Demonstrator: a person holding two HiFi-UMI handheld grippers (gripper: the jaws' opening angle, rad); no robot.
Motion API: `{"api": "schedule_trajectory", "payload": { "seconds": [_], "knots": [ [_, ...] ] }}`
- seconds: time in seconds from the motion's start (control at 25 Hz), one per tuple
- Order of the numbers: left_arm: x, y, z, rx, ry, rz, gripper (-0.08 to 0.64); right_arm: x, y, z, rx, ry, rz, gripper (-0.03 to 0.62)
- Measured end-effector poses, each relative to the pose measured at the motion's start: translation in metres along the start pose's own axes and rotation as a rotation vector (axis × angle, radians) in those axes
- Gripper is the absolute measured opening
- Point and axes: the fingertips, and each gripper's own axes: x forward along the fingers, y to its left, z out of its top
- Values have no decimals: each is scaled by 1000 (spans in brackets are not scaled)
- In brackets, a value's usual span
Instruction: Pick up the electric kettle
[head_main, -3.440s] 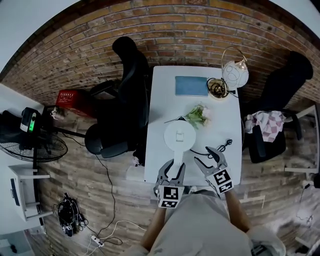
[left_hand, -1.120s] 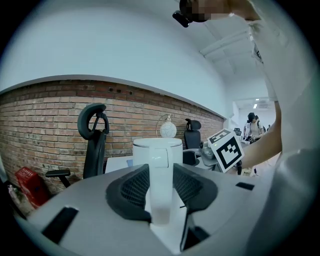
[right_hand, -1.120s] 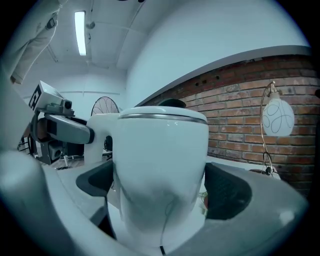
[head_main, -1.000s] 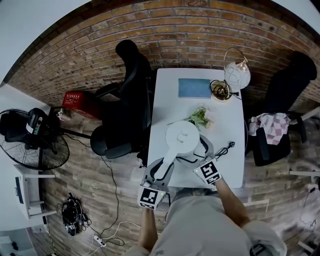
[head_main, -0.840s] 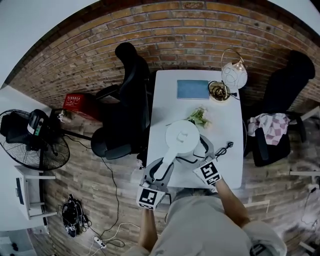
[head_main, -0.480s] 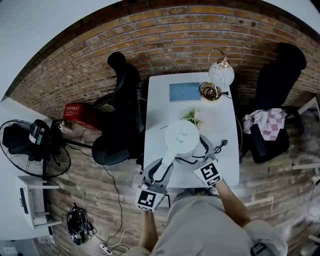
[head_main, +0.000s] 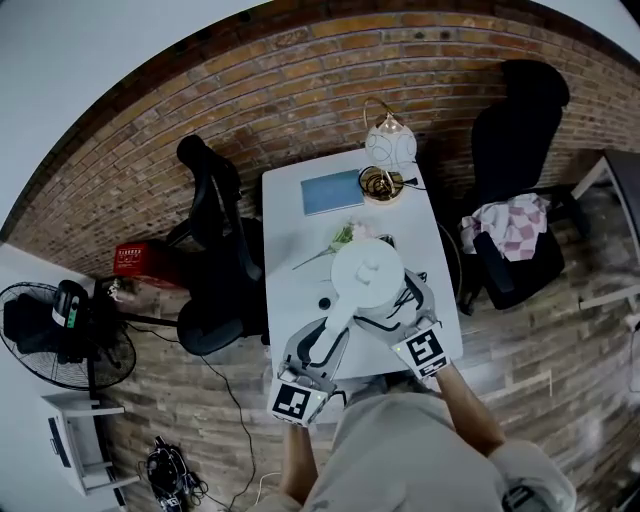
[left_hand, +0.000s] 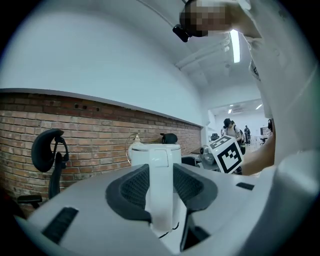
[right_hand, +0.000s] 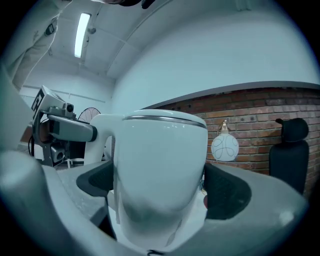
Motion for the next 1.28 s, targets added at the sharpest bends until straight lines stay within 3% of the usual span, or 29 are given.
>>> {"api": "schedule_trajectory", "payload": {
  "seconds": [0.48, 0.92, 1.28],
  "knots": [
    [50, -56, 25, -7, -36, -204, 143, -72, -54, 8, 62, -13, -204, 560],
    [100, -111, 39, -22, -48, -431, 143, -141, -102, 3, 40, -1, -408, 560],
    [126, -146, 47, -34, -46, -552, 143, -185, -126, 3, 43, 19, -529, 558]
  ]
}}
